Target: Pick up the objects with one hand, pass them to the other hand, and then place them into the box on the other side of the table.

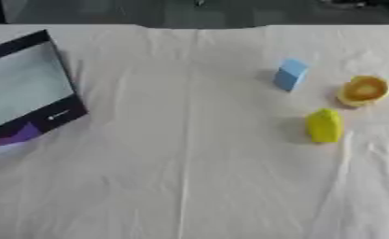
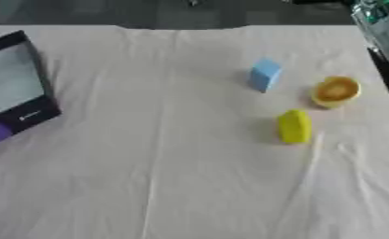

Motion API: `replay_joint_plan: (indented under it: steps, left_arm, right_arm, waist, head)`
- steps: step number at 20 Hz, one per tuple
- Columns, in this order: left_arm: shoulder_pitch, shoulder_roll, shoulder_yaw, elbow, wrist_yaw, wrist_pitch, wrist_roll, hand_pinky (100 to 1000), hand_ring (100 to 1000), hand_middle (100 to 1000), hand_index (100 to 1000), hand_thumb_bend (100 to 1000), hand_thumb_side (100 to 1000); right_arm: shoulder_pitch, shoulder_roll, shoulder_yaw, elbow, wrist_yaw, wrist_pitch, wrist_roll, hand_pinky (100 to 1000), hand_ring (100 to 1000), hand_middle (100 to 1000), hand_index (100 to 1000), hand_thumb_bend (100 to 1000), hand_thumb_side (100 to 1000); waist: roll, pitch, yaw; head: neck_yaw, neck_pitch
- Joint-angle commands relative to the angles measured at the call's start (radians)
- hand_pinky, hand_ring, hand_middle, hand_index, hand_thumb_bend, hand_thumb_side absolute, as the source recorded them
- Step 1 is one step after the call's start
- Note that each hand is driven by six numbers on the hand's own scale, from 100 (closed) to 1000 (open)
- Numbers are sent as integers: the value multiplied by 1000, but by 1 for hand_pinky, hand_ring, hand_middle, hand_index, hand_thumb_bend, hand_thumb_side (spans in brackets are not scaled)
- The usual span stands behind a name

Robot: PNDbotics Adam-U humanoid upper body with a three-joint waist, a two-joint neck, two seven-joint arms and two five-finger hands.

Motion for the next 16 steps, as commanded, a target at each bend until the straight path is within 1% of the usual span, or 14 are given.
replay_joint_plan:
  steps: [1, 2, 4, 7, 10, 13, 16]
  left_arm:
    - [-5, 35, 1, -8, -7, 1, -3, 809, 884, 894, 833, 703, 628]
    - [-4, 36, 1, -8, -7, 1, -4, 809, 884, 894, 833, 703, 628]
    - [-3, 36, 1, -7, -7, 1, -4, 809, 884, 894, 833, 703, 628]
    - [-2, 36, 1, -7, -7, 1, -4, 809, 885, 894, 833, 703, 628]
    - [-3, 36, 1, -6, -7, 1, -4, 809, 885, 894, 833, 703, 628]
    - [-3, 37, 2, -6, -7, 1, -5, 809, 885, 893, 832, 702, 628]
    - [-3, 38, 2, -5, -6, 1, -4, 809, 885, 893, 832, 703, 628]
  right_arm:
    - [-56, -5, 12, 94, 101, -50, 101, 904, 904, 867, 897, 475, 430]
    - [-69, 1, 15, 123, 130, -66, 127, 905, 905, 870, 898, 459, 454]
    - [-92, 15, 17, 176, 182, -97, 179, 909, 908, 872, 897, 475, 449]
    - [-112, 31, 10, 222, 236, -141, 244, 911, 910, 873, 894, 491, 438]
    - [-119, 39, 2, 239, 268, -172, 292, 910, 905, 864, 882, 521, 419]
    - [-118, 36, -1, 237, 281, -195, 327, 904, 895, 839, 861, 579, 369]
    - [-115, 30, -2, 230, 291, -207, 351, 897, 891, 832, 851, 626, 387]
  waist:
    - [-14, -41, -1]
    - [-14, -41, -2]
    - [-14, -42, -3]
    - [-13, -43, -4]
    - [-14, -43, -4]
    - [-15, -43, -4]
    - [-16, -43, -4]
  head:
    - [0, -1]
    - [0, -1]
    - [-2, 0]
    - [-3, 0]
    - [-3, 2]
    - [-3, 3]
    - [-2, 3]
